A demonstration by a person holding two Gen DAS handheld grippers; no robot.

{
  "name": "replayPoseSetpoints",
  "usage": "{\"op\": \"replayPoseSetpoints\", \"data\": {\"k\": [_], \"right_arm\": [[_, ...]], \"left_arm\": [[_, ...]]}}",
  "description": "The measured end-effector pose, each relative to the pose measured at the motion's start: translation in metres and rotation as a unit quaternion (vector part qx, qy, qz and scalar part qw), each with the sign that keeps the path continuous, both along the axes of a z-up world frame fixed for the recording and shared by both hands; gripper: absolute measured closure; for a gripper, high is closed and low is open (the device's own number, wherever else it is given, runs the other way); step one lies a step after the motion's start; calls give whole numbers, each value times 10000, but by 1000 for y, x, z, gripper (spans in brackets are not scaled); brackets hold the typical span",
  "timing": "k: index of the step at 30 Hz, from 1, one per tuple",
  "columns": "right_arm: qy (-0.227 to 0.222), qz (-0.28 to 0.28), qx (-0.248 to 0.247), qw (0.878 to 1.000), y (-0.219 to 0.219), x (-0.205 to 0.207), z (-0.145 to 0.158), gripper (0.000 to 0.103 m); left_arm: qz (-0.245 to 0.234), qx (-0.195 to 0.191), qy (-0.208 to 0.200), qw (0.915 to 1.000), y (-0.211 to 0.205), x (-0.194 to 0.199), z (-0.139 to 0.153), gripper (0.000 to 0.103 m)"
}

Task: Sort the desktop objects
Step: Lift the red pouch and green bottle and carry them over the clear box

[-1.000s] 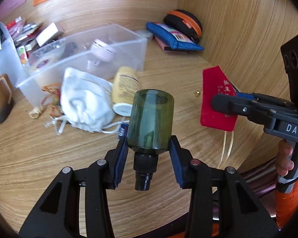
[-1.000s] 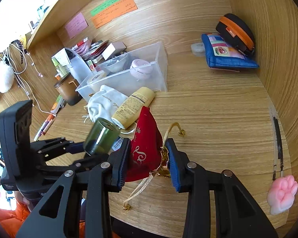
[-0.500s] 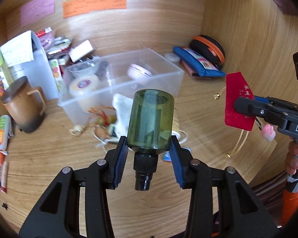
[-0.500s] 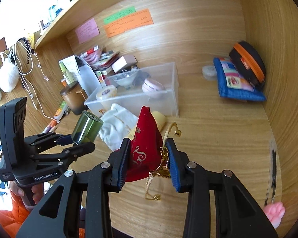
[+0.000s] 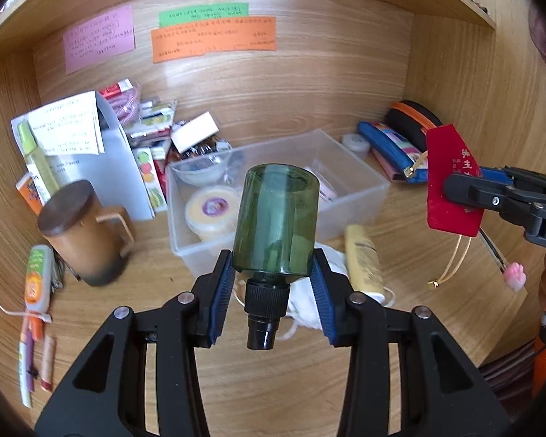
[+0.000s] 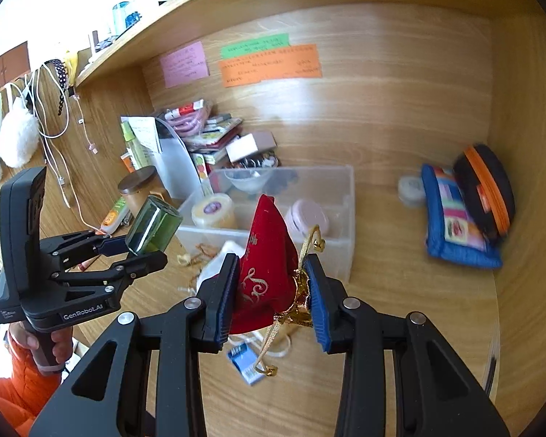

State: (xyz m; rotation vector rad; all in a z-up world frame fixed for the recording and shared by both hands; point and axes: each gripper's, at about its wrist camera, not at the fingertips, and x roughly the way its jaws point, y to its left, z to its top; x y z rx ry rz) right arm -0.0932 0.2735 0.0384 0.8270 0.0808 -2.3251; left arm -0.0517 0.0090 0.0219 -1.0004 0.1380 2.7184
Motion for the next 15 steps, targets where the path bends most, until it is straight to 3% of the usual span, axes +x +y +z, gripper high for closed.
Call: {"op": "replayPoseSetpoints", "data": {"k": [15], "right_arm": [[326, 204, 170, 9991, -45, -38, 29, 70]], "left_arm": [[94, -80, 103, 9999, -13, -48, 13, 62]]}}
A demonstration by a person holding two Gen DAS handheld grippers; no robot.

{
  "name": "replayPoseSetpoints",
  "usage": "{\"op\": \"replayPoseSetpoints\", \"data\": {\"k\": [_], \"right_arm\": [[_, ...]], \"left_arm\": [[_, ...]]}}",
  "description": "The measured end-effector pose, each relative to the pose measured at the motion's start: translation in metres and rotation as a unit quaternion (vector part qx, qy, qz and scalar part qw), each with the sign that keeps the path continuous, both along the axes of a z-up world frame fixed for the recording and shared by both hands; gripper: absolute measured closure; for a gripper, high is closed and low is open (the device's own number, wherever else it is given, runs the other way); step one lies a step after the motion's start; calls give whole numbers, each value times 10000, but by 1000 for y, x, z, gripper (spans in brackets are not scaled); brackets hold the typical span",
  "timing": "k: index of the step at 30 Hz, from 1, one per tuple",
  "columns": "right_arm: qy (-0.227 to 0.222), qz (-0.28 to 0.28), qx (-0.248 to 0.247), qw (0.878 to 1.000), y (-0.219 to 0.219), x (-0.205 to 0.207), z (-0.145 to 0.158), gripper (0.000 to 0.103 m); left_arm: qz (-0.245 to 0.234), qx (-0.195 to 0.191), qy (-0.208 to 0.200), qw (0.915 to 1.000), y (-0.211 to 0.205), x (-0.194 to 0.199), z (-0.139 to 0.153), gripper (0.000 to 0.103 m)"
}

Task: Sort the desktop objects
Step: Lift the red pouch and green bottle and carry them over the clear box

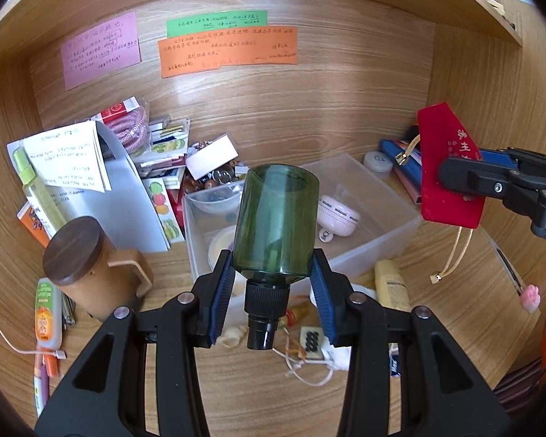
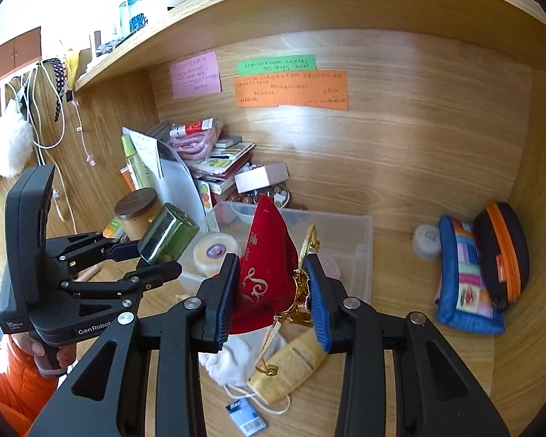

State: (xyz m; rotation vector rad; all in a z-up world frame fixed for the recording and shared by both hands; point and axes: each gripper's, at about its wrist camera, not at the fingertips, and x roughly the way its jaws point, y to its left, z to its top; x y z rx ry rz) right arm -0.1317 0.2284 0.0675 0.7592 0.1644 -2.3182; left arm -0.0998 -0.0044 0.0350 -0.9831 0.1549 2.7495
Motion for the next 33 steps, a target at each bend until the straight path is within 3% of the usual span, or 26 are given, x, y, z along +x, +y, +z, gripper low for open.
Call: {"op": "replayPoseSetpoints", "data": {"k": [13, 33], "right_arm": [[77, 124, 220, 9997, -32, -40, 2, 70], [-271, 216, 635, 9974, -70, -98, -42, 69]], "left_arm": [[103, -35, -90, 9999, -8, -46, -3, 62], [71, -190, -453, 9988, -9, -97, -35, 62]]}}
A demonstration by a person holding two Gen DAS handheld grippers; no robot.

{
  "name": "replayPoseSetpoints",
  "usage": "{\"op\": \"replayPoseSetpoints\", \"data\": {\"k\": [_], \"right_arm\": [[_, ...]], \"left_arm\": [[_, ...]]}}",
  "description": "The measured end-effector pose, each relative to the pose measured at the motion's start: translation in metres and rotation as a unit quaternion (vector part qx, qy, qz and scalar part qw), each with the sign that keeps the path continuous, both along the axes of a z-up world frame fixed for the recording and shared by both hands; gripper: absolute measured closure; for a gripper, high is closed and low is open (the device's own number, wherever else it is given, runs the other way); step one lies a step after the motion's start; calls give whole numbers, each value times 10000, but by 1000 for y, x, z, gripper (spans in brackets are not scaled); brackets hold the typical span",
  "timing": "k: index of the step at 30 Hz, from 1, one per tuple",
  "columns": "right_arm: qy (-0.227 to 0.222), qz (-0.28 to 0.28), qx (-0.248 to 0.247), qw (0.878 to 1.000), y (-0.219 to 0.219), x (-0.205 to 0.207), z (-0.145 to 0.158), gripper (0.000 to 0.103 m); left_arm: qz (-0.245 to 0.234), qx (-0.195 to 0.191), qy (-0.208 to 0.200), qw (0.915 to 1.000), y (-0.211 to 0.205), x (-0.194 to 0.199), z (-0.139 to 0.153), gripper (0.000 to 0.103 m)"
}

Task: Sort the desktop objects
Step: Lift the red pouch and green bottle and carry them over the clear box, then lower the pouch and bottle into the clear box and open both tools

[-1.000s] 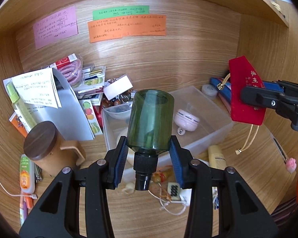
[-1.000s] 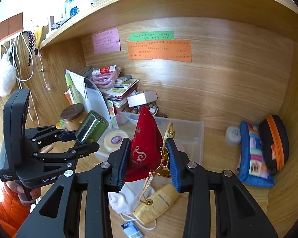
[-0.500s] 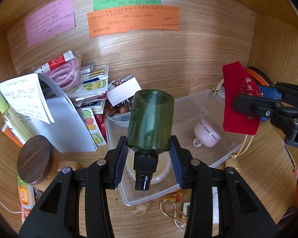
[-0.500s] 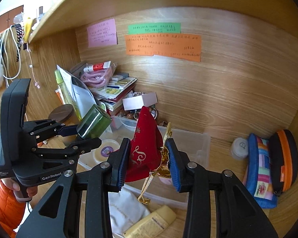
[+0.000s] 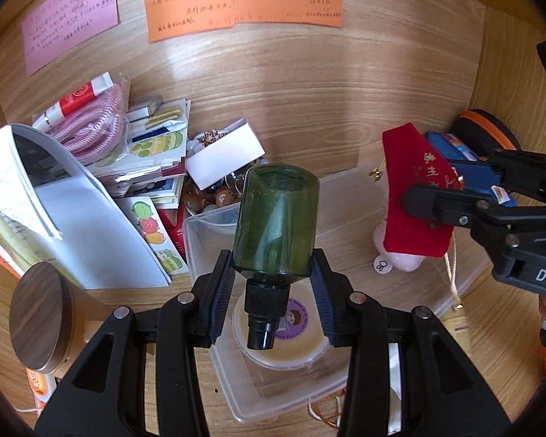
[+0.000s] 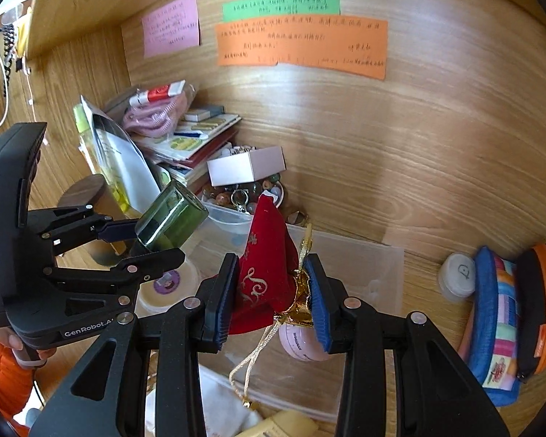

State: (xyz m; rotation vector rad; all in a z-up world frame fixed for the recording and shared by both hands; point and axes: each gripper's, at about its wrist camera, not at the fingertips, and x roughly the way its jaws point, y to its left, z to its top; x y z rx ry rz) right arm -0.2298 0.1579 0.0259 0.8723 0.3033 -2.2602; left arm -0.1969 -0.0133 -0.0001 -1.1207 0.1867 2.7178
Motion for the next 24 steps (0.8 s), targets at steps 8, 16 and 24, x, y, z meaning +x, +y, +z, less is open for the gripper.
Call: {"op": "replayPoseSetpoints", "data": {"k": [8, 16, 24], "right_arm": [[-152, 75, 197, 9997, -15, -16, -19, 69], [-228, 83, 455, 9987, -26, -23, -42, 69], [-120, 176, 808, 9965, -37, -19, -56, 65]], "left_arm": [[-6, 25, -194, 9998, -1, -12, -13, 62], [-36, 61, -209, 9998, -2, -14, -17, 61], [-56, 287, -348, 9990, -3, -21, -20, 61]]}}
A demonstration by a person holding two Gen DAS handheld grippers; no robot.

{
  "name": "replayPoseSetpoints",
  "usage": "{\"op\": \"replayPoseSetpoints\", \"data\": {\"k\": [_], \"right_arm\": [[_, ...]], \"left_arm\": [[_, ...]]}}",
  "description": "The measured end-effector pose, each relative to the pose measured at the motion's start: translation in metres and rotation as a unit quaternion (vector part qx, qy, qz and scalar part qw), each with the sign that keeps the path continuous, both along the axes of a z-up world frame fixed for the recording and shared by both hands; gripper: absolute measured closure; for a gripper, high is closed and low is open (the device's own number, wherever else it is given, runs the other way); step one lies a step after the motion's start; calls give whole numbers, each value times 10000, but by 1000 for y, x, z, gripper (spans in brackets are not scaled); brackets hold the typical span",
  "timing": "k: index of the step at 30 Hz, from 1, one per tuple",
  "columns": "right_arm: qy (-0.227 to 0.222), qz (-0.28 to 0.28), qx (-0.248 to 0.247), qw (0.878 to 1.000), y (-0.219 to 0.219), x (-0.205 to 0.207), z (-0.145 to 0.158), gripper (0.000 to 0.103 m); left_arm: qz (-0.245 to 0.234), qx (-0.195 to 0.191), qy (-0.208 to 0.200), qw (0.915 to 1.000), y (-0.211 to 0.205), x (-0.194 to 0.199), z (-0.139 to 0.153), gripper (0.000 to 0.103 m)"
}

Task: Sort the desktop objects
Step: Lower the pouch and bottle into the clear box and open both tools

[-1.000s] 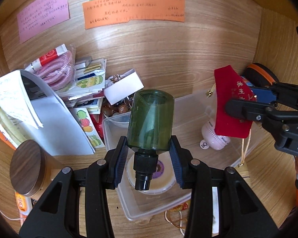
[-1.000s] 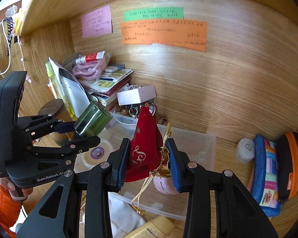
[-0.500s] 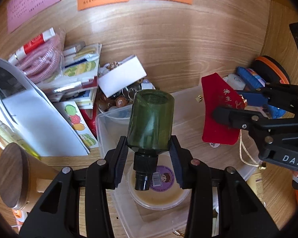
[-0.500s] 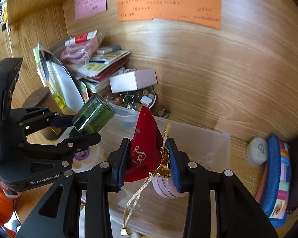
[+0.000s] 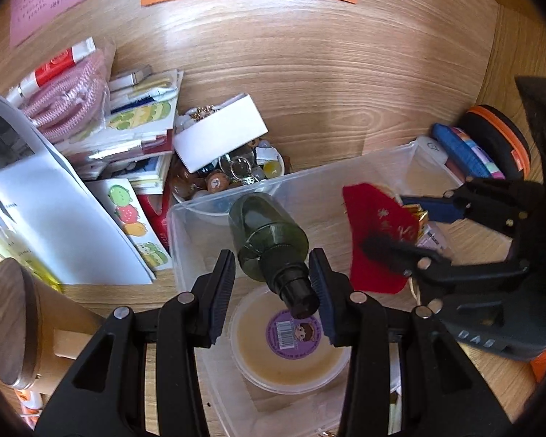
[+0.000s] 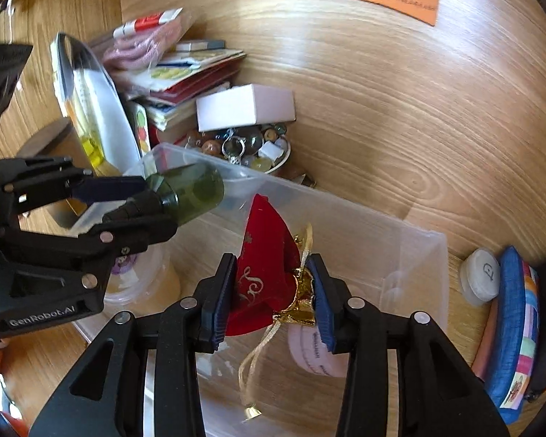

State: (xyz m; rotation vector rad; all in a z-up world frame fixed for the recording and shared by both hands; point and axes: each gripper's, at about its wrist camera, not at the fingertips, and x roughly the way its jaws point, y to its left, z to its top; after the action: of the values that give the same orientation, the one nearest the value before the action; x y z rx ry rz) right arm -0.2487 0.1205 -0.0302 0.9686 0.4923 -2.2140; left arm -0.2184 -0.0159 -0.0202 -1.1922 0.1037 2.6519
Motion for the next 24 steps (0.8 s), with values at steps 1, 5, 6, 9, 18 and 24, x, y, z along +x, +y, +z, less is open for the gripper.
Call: {"op": "replayPoseSetpoints", "data": {"k": [1, 5, 6, 9, 18, 24], "right_arm": [[-13, 18, 25, 10000, -1, 0, -2, 65], [-15, 84, 251, 9996, -8, 2, -11, 64], [-15, 94, 295, 9995, -9, 2, -13, 64], [-31, 97, 352, 9993, -10, 3, -17, 64], [260, -21, 523, 9983, -9, 4, -18, 48], [472, -22, 606, 9970, -6, 7, -14, 37]], "left_arm": [[-18, 88, -66, 9999, -1, -2, -1, 61], [-19, 318, -214, 9993, -5, -5, -4, 58], [-15, 370, -248, 9990, -6, -6, -4, 56], [-20, 485, -355, 9982, -7, -11, -9, 48], [-175, 255, -350, 9989, 8, -8, -11, 42], [-139, 388, -374, 9984, 0, -8, -8, 38]]}}
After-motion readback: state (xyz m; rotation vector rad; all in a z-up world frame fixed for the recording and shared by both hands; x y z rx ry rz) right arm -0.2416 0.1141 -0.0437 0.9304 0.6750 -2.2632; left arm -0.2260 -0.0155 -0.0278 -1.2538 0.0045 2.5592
